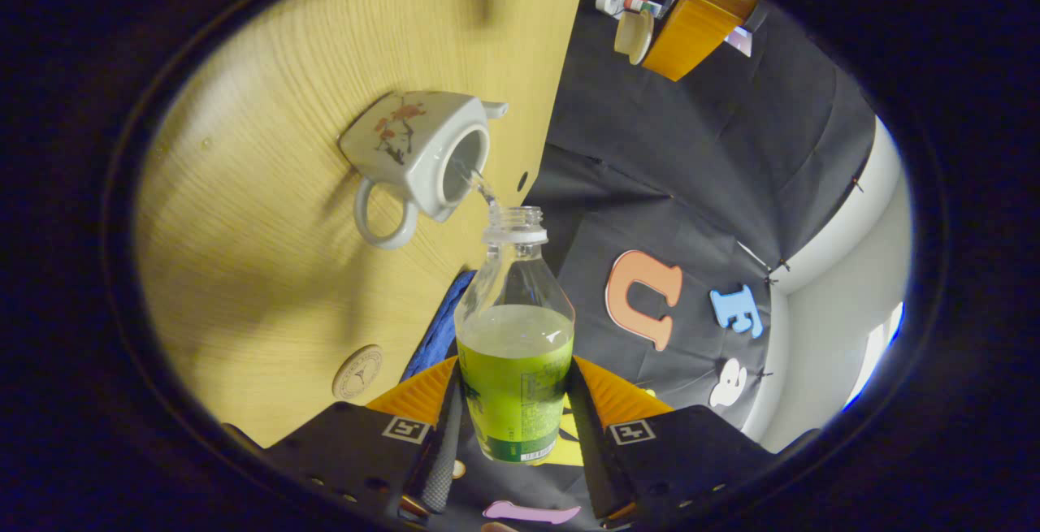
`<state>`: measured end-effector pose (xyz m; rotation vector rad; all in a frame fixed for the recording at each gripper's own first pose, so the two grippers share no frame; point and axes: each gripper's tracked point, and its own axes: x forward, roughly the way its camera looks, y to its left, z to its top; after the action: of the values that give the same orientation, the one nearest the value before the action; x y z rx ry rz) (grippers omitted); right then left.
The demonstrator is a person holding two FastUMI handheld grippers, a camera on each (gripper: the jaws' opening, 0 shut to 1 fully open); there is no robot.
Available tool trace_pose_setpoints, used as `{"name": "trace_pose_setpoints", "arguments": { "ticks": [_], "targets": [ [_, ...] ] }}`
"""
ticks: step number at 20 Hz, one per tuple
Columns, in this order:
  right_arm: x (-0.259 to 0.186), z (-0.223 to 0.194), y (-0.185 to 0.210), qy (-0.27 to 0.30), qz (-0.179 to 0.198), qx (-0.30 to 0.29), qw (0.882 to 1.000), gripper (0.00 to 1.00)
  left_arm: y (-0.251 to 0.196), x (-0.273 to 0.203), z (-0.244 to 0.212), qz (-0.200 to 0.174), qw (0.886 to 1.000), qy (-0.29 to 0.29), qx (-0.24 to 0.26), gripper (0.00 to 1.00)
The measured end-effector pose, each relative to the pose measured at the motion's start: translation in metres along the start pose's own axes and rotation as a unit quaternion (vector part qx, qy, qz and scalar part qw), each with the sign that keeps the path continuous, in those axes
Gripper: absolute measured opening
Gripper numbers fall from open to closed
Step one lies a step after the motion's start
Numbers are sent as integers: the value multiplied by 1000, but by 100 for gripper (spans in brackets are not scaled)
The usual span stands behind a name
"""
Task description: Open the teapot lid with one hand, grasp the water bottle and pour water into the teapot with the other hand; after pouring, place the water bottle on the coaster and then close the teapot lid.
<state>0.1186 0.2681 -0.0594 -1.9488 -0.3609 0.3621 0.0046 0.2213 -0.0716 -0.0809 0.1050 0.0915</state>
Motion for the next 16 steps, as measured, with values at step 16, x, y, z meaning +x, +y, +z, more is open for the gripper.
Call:
{"name": "trace_pose_setpoints", "arguments": {
  "ticks": [16],
  "targets": [
    [1, 5, -15, -8, -20, -57, 998, 65, 0, 1, -2, -1, 1000, 3, -1, 3]
  ]
}}
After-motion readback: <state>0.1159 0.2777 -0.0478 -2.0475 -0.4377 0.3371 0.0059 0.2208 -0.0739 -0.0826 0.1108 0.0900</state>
